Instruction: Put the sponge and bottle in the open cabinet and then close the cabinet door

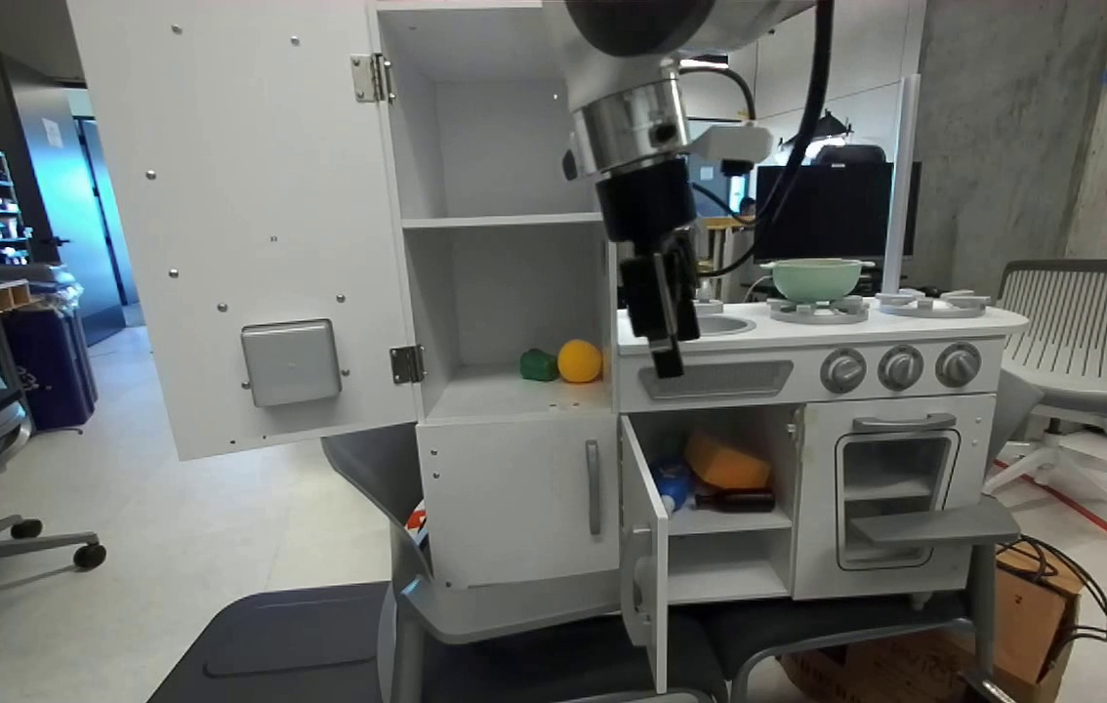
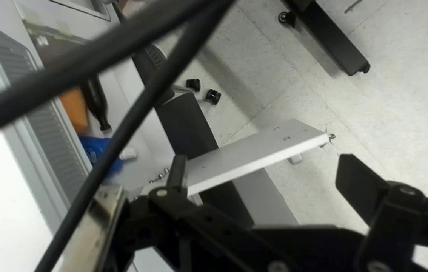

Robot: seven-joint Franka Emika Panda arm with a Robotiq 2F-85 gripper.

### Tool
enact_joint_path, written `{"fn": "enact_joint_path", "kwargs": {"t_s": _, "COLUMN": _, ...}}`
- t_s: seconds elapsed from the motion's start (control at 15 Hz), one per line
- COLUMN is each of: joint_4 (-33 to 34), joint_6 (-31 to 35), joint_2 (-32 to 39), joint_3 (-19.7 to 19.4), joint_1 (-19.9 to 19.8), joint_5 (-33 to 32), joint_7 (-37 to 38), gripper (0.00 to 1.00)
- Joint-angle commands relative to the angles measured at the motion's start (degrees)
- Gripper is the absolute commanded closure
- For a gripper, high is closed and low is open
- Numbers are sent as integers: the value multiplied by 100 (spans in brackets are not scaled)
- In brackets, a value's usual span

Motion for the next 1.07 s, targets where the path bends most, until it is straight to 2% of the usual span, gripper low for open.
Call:
{"fn": "enact_joint_path", "kwargs": {"t_s": 0.0, "joint_4": 890, "joint_6": -243, "joint_2": 803, "joint_3": -20, "joint_1": 414, "joint_5": 152, "joint_7": 187, "gripper": 0}}
{"fn": "enact_joint_path", "kwargs": {"t_s": 0.33, "joint_4": 1763, "joint_6": -257, "joint_2": 1825, "joint_3": -70, "joint_1": 729, "joint_5": 205, "joint_7": 273, "gripper": 0}}
{"fn": "enact_joint_path", "kwargs": {"t_s": 0.73, "joint_4": 2430, "joint_6": -342, "joint_2": 2648, "joint_3": -161, "joint_1": 776, "joint_5": 239, "joint_7": 290, "gripper": 0}}
{"fn": "enact_joint_path", "kwargs": {"t_s": 1.0, "joint_4": 2778, "joint_6": -543, "joint_2": 2929, "joint_3": -328, "joint_1": 769, "joint_5": 183, "joint_7": 343, "gripper": 0}}
